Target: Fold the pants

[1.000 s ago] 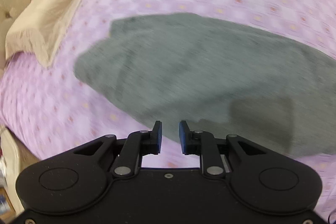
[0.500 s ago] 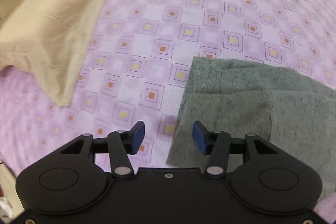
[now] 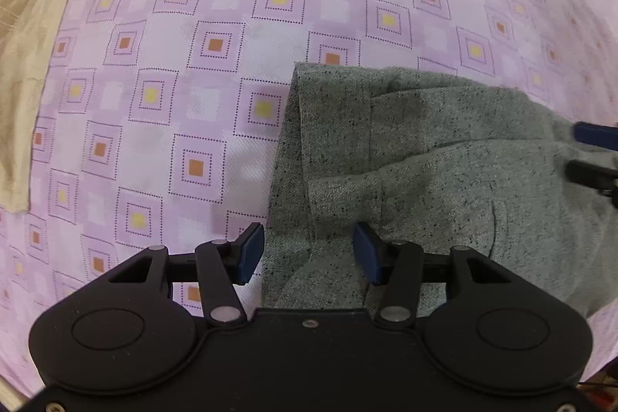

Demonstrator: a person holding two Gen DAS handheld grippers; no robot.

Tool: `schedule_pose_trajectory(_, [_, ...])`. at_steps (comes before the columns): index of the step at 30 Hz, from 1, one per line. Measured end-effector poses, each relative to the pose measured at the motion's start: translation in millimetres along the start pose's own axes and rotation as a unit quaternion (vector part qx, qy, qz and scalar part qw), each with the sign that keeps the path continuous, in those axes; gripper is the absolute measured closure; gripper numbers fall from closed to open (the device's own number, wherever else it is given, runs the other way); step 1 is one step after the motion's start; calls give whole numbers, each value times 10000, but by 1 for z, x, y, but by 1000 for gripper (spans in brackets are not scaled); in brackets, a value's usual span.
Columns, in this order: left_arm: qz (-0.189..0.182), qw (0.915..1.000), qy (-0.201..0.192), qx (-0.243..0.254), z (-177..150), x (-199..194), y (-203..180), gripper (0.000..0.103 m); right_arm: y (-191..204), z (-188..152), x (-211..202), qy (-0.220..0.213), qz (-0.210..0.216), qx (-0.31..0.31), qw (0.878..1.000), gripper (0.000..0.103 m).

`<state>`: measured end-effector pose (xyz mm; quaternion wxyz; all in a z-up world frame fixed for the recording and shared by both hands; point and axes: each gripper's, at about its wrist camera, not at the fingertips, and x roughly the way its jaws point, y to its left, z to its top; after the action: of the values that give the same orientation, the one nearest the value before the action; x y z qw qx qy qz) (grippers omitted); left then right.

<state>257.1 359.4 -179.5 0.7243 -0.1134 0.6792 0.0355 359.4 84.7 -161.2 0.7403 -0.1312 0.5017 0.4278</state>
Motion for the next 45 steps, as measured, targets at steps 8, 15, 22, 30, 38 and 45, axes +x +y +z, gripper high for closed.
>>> schedule_pose_trajectory(8, [-183, 9996, -187, -66, -7, -5, 6, 46, 12, 4, 5, 385, 490, -245, 9978, 92])
schedule_pose_trajectory(15, [-455, 9969, -481, 426, -6, -27, -1, 39, 75, -27, -47, -54, 286, -1481, 9885, 95])
schedule_pose_trajectory(22, [-944, 9902, -549, 871, -10, -33, -13, 36, 115, -53, -86, -229, 136, -2164, 9759, 98])
schedule_pose_trajectory(30, [-1596, 9864, -21, 388, -18, -10, -7, 30, 111, -55, -83, -249, -152, -1963, 9801, 99])
schedule_pose_trajectory(38, [-1082, 9932, -425, 84, -19, -23, 2, 30, 62, -20, -50, -318, -256, -786, 9961, 69])
schedule_pose_trajectory(45, [-1099, 9926, -44, 516, -25, -8, 0, 30, 44, 10, 6, 199, 389, -528, 9976, 63])
